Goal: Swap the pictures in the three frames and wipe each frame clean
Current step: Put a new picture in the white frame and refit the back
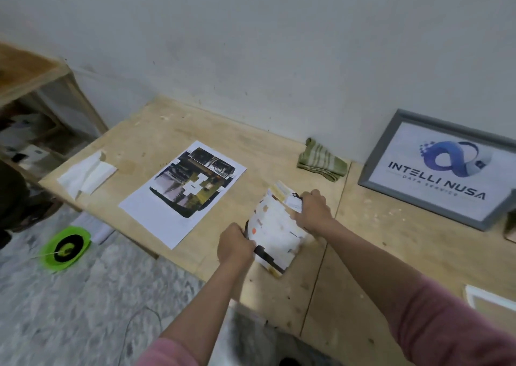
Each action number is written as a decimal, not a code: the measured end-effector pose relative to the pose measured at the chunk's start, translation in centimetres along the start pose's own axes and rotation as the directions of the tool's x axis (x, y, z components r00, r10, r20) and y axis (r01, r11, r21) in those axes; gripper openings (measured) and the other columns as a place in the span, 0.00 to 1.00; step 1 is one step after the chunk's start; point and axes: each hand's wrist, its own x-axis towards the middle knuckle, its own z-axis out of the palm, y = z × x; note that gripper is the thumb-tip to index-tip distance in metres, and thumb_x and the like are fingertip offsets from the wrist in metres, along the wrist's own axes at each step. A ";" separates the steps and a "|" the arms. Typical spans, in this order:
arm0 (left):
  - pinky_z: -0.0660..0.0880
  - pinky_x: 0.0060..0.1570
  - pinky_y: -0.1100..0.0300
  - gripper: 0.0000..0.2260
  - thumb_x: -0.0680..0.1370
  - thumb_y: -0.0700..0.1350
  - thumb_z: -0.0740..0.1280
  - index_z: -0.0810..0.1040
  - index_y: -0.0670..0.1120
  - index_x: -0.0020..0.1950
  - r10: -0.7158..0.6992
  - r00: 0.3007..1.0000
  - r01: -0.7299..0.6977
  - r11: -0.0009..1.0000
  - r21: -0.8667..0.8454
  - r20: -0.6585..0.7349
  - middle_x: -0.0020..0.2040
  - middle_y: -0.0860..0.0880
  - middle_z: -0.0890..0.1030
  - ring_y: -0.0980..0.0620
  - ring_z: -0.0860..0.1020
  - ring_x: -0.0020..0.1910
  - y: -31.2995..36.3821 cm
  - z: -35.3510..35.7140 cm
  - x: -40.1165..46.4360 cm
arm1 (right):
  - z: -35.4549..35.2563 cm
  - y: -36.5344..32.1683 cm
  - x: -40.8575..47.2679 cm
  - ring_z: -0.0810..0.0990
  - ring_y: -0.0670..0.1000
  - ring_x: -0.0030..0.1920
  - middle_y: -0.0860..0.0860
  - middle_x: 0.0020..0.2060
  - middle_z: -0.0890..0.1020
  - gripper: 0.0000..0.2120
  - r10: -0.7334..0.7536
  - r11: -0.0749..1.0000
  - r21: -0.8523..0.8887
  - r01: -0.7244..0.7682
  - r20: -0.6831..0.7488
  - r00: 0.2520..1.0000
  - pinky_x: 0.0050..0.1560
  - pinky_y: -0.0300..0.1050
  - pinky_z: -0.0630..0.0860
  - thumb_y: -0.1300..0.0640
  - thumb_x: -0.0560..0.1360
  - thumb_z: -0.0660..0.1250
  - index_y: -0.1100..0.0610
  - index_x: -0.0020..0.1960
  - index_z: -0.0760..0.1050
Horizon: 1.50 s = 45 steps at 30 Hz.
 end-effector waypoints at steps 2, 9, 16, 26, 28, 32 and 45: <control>0.68 0.33 0.57 0.08 0.71 0.37 0.68 0.68 0.43 0.41 0.035 0.997 -0.042 0.992 -0.119 -0.062 0.38 0.47 0.74 0.49 0.71 0.34 -0.3 0.5 -0.4 | -0.1 -0.1 0.1 0.67 0.56 0.56 0.55 0.56 0.67 0.24 0.013 1.000 0.004 -0.013 -0.005 1.000 0.49 0.48 0.69 0.46 0.69 0.71 0.56 0.59 0.68; 0.66 0.36 0.62 0.07 0.77 0.37 0.67 0.68 0.43 0.50 -0.048 0.982 -0.059 0.845 -0.532 -0.185 0.38 0.50 0.70 0.53 0.69 0.34 0.2 0.2 -2.3 | -2.0 1.1 -1.7 0.75 0.54 0.46 0.53 0.49 0.76 0.19 0.143 0.817 0.563 -0.126 0.014 0.990 0.37 0.44 0.71 0.56 0.70 0.71 0.57 0.56 0.66; 0.74 0.39 0.57 0.03 0.76 0.38 0.66 0.76 0.40 0.49 -0.062 0.996 -0.008 0.665 -0.747 -0.066 0.40 0.46 0.80 0.46 0.78 0.41 5.8 4.2 -7.5 | -6.0 10.1 -9.8 0.75 0.53 0.43 0.53 0.43 0.78 0.03 0.363 0.579 0.812 -0.073 -0.177 0.915 0.43 0.40 0.67 0.61 0.77 0.62 0.59 0.46 0.75; 0.62 0.31 0.60 0.07 0.71 0.35 0.60 0.73 0.40 0.33 0.187 0.972 -0.083 0.839 -0.538 0.140 0.30 0.49 0.71 0.51 0.66 0.31 14.3 19.2 -20.5 | -6.6 32.2 -24.9 0.74 0.51 0.38 0.53 0.37 0.79 0.12 0.608 0.525 0.839 -0.143 -0.251 0.753 0.36 0.40 0.66 0.68 0.75 0.58 0.61 0.45 0.80; 0.65 0.32 0.60 0.07 0.71 0.35 0.61 0.77 0.39 0.36 0.211 0.967 -0.113 0.858 -0.502 0.143 0.31 0.49 0.75 0.51 0.69 0.32 15.6 21.9 -22.8 | -6.4 36.0 -27.4 0.76 0.53 0.39 0.54 0.36 0.80 0.11 0.627 0.553 0.819 -0.156 -0.285 0.724 0.37 0.40 0.66 0.68 0.73 0.60 0.63 0.45 0.82; 0.69 0.29 0.70 0.08 0.72 0.33 0.64 0.78 0.44 0.37 0.220 0.971 -0.150 0.863 -0.483 0.090 0.34 0.51 0.78 0.54 0.73 0.32 17.5 24.6 -26.3 | -5.9 40.6 -30.2 0.79 0.55 0.38 0.54 0.37 0.83 0.11 0.646 0.575 0.797 -0.182 -0.307 0.699 0.39 0.39 0.69 0.68 0.71 0.63 0.62 0.46 0.83; 0.65 0.35 0.61 0.04 0.71 0.36 0.66 0.78 0.43 0.39 0.596 0.788 -0.599 0.800 -0.036 0.154 0.38 0.49 0.78 0.50 0.74 0.39 17.7 28.3 -26.9 | -2.5 45.9 -31.8 0.69 0.52 0.30 0.52 0.26 0.72 0.09 0.573 0.737 0.630 -0.245 -0.390 0.720 0.34 0.44 0.62 0.68 0.72 0.67 0.62 0.34 0.72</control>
